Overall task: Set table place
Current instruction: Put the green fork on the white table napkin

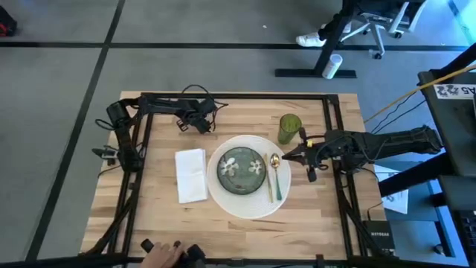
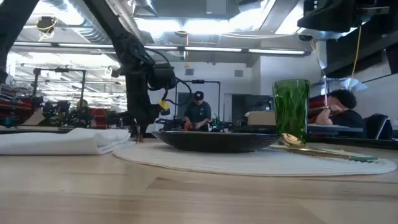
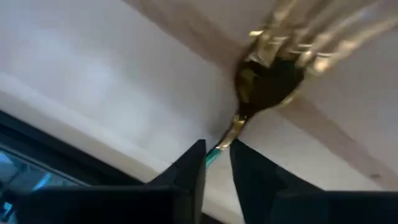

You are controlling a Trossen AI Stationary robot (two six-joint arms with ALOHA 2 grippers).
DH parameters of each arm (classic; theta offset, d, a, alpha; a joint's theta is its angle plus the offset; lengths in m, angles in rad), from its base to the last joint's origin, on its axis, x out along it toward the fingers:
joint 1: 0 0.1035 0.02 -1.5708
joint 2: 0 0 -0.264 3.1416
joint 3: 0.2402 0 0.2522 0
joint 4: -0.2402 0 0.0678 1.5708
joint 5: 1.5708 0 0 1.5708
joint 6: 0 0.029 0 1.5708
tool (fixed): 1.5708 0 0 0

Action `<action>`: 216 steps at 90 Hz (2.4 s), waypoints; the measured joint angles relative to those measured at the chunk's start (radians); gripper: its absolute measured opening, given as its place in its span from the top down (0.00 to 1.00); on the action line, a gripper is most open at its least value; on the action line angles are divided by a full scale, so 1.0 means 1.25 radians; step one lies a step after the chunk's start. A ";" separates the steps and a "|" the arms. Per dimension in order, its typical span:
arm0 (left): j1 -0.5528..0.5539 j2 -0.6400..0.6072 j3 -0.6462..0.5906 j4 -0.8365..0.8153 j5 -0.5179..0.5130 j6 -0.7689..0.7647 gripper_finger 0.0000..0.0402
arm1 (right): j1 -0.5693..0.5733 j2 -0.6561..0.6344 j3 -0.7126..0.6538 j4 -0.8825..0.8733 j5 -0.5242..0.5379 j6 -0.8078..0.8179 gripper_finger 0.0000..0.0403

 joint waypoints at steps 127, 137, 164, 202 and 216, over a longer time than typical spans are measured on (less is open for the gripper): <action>-0.344 -0.109 0.266 -0.566 0.576 -1.788 1.00 | 0.000 0.000 0.000 -0.041 0.000 -0.008 1.00; -0.391 -0.109 0.265 -0.588 0.584 -1.917 1.00 | 0.000 0.000 0.000 -0.078 0.008 -0.007 1.00; -0.521 -0.109 0.327 -0.779 0.607 -2.238 1.00 | 0.001 0.000 0.000 -0.150 0.009 0.050 1.00; -0.519 -0.102 0.307 -0.807 0.604 -2.506 1.00 | 0.000 0.000 -0.047 -0.175 -0.006 0.072 1.00; -0.493 -0.078 0.307 -0.806 0.606 -2.507 1.00 | 0.000 0.000 -0.064 -0.173 -0.011 0.082 1.00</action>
